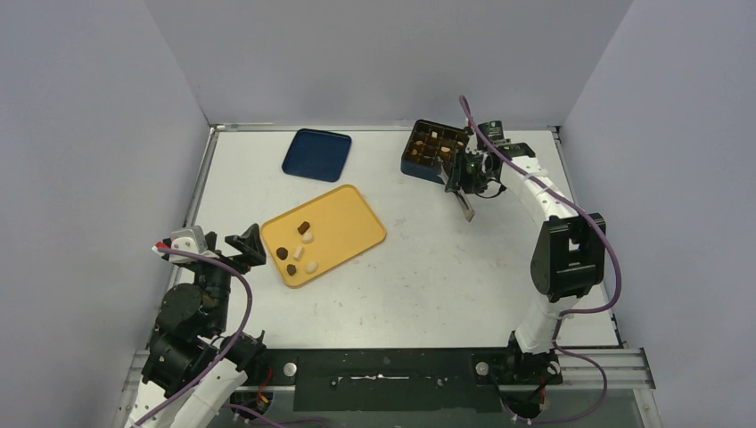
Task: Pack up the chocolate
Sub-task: Adjust the fake chocolate in the packing box.
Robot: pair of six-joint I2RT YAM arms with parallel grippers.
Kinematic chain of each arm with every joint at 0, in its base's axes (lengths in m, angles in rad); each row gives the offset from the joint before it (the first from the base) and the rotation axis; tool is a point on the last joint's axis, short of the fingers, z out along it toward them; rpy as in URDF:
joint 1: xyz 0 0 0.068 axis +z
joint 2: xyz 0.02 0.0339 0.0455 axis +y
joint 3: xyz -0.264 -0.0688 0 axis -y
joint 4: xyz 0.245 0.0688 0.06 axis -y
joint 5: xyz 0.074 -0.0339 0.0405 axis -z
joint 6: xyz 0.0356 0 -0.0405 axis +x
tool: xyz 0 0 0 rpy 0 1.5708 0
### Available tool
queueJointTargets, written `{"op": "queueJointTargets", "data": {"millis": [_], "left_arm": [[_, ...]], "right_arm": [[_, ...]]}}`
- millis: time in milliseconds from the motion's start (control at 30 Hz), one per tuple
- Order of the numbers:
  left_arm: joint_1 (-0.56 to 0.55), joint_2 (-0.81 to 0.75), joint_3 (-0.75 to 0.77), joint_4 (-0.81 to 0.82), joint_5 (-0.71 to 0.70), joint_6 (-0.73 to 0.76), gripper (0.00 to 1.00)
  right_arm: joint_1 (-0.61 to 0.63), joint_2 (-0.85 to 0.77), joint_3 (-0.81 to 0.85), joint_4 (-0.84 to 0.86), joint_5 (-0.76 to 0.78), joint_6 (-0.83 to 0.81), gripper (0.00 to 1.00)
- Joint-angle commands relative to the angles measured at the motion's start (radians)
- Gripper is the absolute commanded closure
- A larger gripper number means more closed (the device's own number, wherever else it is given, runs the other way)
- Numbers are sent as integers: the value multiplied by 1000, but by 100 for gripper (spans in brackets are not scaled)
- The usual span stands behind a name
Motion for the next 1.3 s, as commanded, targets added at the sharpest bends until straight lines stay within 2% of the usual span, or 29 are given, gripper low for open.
{"op": "queueJointTargets", "data": {"millis": [0, 367, 767, 1267], "left_arm": [[5, 9, 11, 33, 6, 10, 3], [5, 9, 10, 31, 2, 9, 3], [5, 12, 11, 32, 1, 9, 3], [5, 10, 12, 30, -3, 8, 3]], "right_arm": [[-9, -40, 3, 23, -12, 14, 65], [-34, 29, 38, 39, -57, 15, 66], [-41, -15, 65, 16, -62, 11, 66], [-63, 58, 95, 3, -106, 14, 67]]}}
